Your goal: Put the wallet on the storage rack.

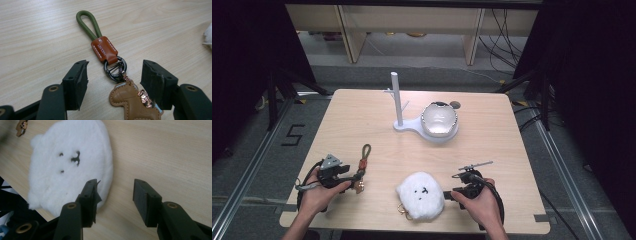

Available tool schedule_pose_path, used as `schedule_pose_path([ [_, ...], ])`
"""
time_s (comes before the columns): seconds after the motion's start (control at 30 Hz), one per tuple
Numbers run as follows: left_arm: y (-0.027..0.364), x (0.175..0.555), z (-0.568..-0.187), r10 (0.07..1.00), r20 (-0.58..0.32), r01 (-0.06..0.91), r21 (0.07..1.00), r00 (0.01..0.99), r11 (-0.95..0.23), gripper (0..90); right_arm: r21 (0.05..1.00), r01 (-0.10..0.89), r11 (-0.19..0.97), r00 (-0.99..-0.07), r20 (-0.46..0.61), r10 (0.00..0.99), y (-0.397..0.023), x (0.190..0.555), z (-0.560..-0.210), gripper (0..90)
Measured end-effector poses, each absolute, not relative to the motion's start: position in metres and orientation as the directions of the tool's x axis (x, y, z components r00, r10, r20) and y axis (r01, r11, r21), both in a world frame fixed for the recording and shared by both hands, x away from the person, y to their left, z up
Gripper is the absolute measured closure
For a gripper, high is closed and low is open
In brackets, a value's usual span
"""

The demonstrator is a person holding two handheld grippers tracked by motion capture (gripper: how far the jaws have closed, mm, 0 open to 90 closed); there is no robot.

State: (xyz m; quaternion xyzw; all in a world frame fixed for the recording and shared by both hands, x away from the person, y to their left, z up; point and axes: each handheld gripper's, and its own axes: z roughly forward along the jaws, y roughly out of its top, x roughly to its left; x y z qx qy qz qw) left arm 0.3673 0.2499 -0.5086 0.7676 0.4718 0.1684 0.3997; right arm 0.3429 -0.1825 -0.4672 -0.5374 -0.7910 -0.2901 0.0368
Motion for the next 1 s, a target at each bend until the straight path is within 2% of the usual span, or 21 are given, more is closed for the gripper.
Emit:
schedule_pose_path([
  [0.13, 0.249, 0.368, -0.506, 0.86, -0.118, 0.589, 0.773, 0.496, -0.234, 37.3, 0.391, 0.884, 0.256, -0.41, 0.384, 0.827, -0.177, 0.347, -0.463, 55.0],
  [0.3, 0.25, 0.369, -0.505, 0.867, -0.124, 0.595, 0.773, 0.484, -0.222, 37.3, 0.385, 0.871, 0.305, -0.448, 0.366, 0.816, -0.173, 0.356, -0.457, 54.0],
  [0.6, 0.245, 0.368, -0.496, 0.864, -0.126, 0.569, 0.796, 0.487, -0.205, 37.3, 0.301, 0.868, 0.394, -0.487, 0.367, 0.793, -0.152, 0.375, -0.454, 48.6],
  [0.77, 0.245, 0.367, -0.496, 0.862, -0.125, 0.572, 0.793, 0.49, -0.21, 37.3, 0.281, 0.858, 0.43, -0.509, 0.361, 0.781, -0.147, 0.382, -0.459, 46.5],
  [0.8, 0.245, 0.367, -0.496, 0.862, -0.118, 0.571, 0.792, 0.493, -0.218, 37.3, 0.249, 0.861, 0.443, -0.507, 0.354, 0.786, -0.144, 0.384, -0.463, 45.9],
  [0.93, 0.247, 0.368, -0.498, 0.865, -0.116, 0.579, 0.784, 0.489, -0.222, 37.3, 0.22, 0.865, 0.451, -0.501, 0.361, 0.787, -0.139, 0.389, -0.471, 45.5],
  [1.0, 0.247, 0.368, -0.499, 0.868, -0.131, 0.579, 0.791, 0.478, -0.199, 37.3, 0.229, 0.862, 0.452, -0.506, 0.359, 0.784, -0.139, 0.39, -0.473, 45.4],
])
